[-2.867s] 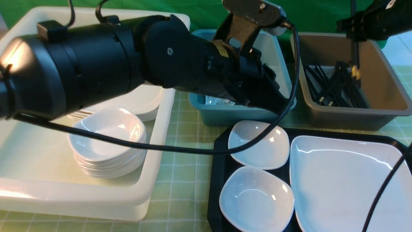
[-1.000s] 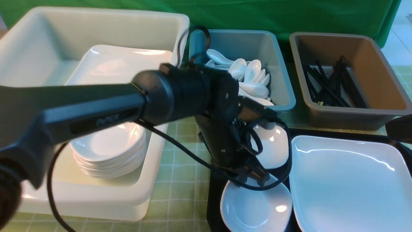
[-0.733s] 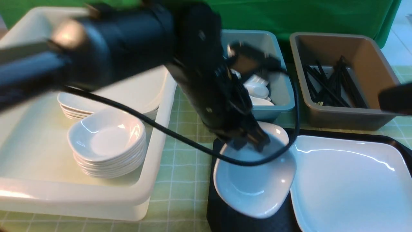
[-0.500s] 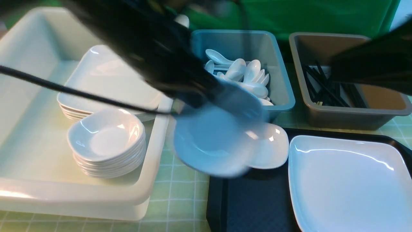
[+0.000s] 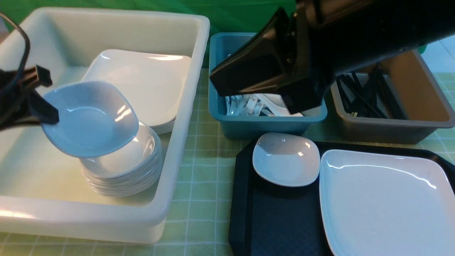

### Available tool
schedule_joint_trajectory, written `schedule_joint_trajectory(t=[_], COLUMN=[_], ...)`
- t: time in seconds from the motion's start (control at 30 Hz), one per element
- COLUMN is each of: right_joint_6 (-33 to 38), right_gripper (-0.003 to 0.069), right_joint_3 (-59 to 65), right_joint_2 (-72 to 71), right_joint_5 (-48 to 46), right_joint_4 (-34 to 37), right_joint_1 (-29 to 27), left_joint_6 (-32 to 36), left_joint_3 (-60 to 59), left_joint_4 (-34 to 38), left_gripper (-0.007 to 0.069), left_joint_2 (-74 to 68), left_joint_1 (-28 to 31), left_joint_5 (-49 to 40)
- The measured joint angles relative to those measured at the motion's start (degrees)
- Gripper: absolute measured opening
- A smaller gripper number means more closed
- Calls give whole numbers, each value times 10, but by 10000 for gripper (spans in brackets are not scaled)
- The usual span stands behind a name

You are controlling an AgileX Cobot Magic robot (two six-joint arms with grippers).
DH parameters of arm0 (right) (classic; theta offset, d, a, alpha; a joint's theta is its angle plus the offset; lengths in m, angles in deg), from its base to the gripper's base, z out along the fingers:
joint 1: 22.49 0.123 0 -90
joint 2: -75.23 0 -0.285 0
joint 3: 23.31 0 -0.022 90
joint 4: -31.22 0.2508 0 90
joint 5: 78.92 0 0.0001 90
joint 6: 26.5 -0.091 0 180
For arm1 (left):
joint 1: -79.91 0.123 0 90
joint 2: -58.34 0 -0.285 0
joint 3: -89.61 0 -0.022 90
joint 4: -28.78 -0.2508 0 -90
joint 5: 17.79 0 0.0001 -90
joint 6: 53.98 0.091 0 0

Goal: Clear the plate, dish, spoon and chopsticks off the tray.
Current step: Use the left arm to put the small plate into the large storage box on the left

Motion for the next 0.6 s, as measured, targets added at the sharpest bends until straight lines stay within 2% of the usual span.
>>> schedule_joint_trajectory(t=[0.17,0.3,0.37,0.47,0.53,0.6], right_joint_6=[-2,-4,-11,-75,-111,-157], right_gripper=[-6,-6,-6,-6,-6,-4], right_joint_3=[-1,-2,-11,-46,-61,-76], right_joint_2=[31,35,35,35,35,35], right_joint_5=[3,6,-2,-39,-61,-98], right_joint_4=[-2,-5,-26,-123,-178,-268], right_joint_1=[3,3,3,3,3,3], left_joint_6=[14,13,9,-66,-88,-102], left_joint_3=[-35,-35,-30,15,43,82], left_joint_4=[23,21,-10,-115,-143,-160], left_gripper=[88,238,328,428,435,419], left_joint_2=[-28,-47,-48,-34,-22,1], left_joint_1=[-8,-8,-8,-8,-8,-15], left_joint_5=[44,51,26,-35,-57,-75])
